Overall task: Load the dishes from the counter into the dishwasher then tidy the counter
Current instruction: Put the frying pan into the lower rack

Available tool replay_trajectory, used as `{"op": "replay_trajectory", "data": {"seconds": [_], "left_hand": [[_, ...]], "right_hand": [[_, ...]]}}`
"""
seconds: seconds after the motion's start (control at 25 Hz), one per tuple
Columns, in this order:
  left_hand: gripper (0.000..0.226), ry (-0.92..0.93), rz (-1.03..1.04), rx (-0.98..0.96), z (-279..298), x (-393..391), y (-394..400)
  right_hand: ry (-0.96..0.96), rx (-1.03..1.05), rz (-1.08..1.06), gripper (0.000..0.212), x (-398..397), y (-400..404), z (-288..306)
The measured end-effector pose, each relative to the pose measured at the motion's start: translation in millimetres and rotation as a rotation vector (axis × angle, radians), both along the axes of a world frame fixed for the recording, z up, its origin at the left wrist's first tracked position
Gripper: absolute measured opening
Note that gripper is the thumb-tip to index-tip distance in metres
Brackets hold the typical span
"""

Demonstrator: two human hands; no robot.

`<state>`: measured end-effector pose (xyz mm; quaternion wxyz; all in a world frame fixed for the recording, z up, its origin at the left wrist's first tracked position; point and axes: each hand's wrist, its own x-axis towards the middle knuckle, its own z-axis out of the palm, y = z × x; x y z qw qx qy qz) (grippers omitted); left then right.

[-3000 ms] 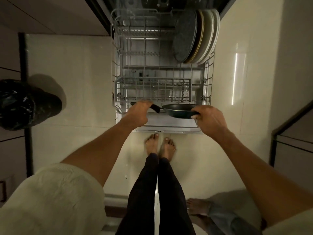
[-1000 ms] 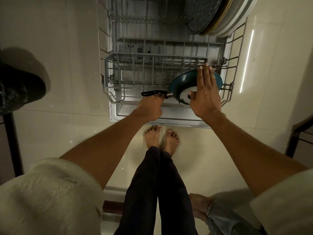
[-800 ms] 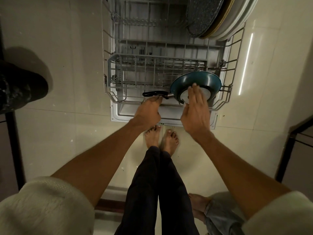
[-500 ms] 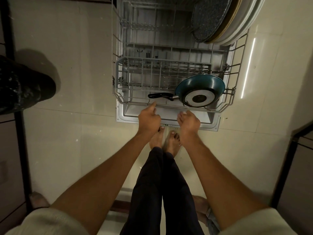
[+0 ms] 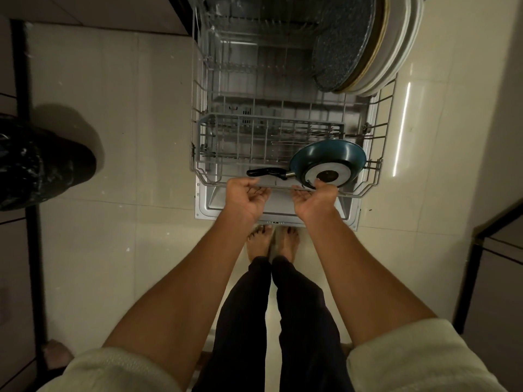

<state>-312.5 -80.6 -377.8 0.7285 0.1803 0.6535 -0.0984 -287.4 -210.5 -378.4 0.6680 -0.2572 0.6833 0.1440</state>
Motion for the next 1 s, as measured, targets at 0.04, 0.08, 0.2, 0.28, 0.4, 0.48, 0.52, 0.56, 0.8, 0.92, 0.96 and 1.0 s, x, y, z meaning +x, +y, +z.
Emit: {"op": "replay_trajectory", "data": {"seconds": [0.04, 0.08, 0.2, 0.28, 0.4, 0.48, 0.52, 0.56, 0.8, 0.92, 0.96, 1.0], "left_hand": [[0.031, 0.005, 0.01, 0.008, 2, 6, 1], [0.028, 0.01, 0.022, 0.018, 3, 12, 2], [0.025, 0.008, 0.055, 0.032, 3, 40, 7], [0.023, -0.003, 0.058, 0.042, 4, 61, 7], [0.023, -0.029, 0.057, 0.067, 7, 95, 10], [0.023, -0.055, 0.07, 0.077, 9, 122, 10], [0.023, -0.066, 0.083, 0.076, 10, 135, 10], [0.022, -0.083, 0.09, 0.075, 11, 148, 10], [0.018, -0.205, 0.136, 0.069, 12, 239, 15], [0.024, -0.269, 0.118, 0.04, 13, 282, 21], [0.02, -0.288, 0.128, 0.024, 12, 295, 23], [0.014, -0.301, 0.131, 0.006, 11, 307, 25]], "right_hand": [[-0.002, -0.001, 0.001, 0.043, 6, 1, 3], [-0.007, -0.001, 0.004, 0.043, 14, 3, 5], [-0.038, -0.002, 0.001, 0.043, 46, 7, 8], [-0.064, 0.001, 0.01, 0.043, 69, 9, 8], [-0.094, 0.006, 0.028, 0.045, 105, 14, 7], [-0.128, 0.001, 0.046, 0.045, 133, 16, 5], [-0.152, -0.002, 0.05, 0.045, 146, 16, 5], [-0.179, -0.003, 0.056, 0.045, 159, 17, 6], [-0.217, 0.025, 0.014, 0.052, 251, 24, 1], [-0.277, 0.049, 0.043, 0.052, 293, 28, 4], [-0.299, 0.054, 0.046, 0.05, 305, 29, 6], [-0.322, 0.057, 0.04, 0.049, 314, 31, 7]]}}
